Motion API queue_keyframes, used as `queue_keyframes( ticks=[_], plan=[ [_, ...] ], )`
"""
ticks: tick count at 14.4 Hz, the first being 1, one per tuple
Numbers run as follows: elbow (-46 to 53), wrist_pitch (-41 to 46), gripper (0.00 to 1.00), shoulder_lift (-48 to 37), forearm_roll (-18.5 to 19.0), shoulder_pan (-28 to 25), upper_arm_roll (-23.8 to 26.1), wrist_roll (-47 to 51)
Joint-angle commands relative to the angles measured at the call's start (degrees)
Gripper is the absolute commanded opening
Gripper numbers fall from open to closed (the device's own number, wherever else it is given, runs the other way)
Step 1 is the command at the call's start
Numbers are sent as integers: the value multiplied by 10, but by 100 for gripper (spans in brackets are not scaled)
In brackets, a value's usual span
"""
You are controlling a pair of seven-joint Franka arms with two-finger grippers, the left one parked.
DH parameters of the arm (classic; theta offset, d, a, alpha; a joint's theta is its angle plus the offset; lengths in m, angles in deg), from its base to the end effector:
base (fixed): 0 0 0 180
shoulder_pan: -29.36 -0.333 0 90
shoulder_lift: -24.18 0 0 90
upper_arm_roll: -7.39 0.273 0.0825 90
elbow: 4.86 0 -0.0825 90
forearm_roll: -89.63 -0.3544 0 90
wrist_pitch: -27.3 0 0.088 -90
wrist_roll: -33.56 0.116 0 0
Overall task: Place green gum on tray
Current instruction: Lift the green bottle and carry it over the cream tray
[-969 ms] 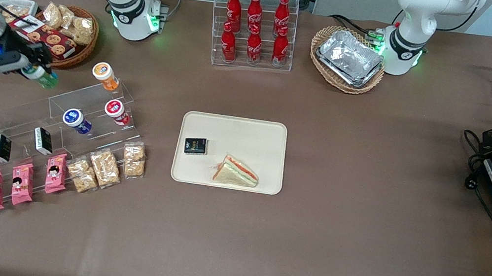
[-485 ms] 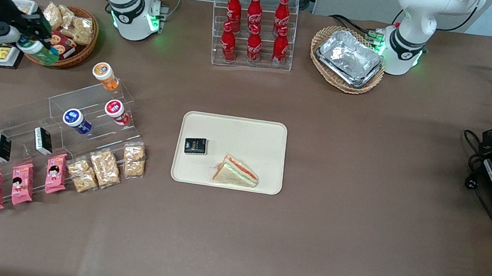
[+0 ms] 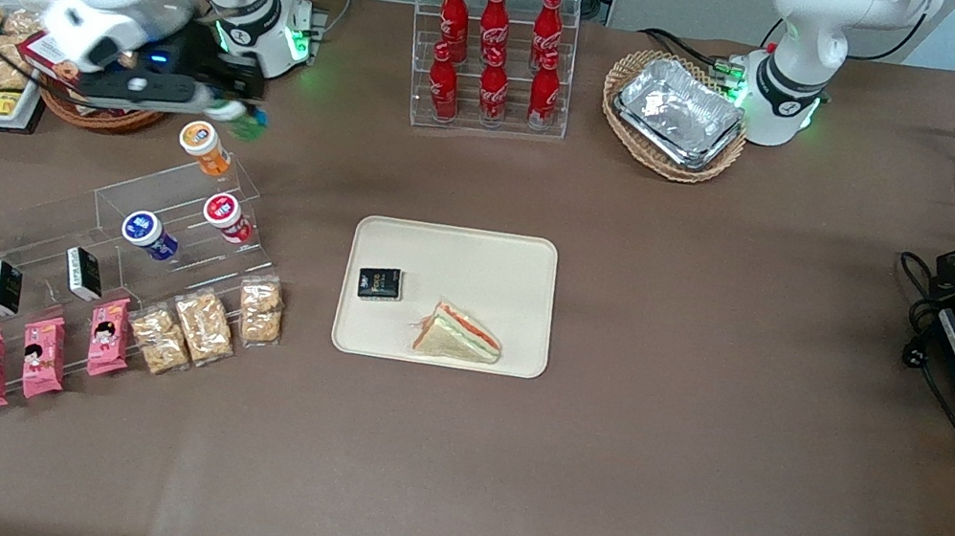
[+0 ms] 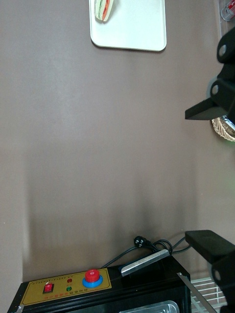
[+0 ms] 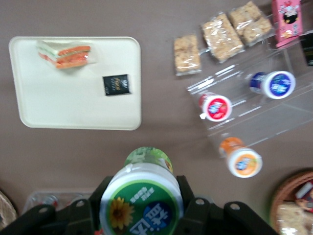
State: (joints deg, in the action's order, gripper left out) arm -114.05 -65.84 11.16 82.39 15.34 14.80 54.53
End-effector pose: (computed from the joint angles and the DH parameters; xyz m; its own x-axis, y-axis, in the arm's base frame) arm 0.4236 0.1862 0.5405 0.9963 -0.0034 -0.0858 -0.0094 -0.9975 -0.0704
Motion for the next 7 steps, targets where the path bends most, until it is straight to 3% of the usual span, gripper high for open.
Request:
queue_keyframes(
  ticks=[1, 7],
  plan=[
    [24, -53, 30, 50, -19, 3, 62, 115],
    [-112, -264, 30, 98, -8, -27, 111, 217]
  ],
)
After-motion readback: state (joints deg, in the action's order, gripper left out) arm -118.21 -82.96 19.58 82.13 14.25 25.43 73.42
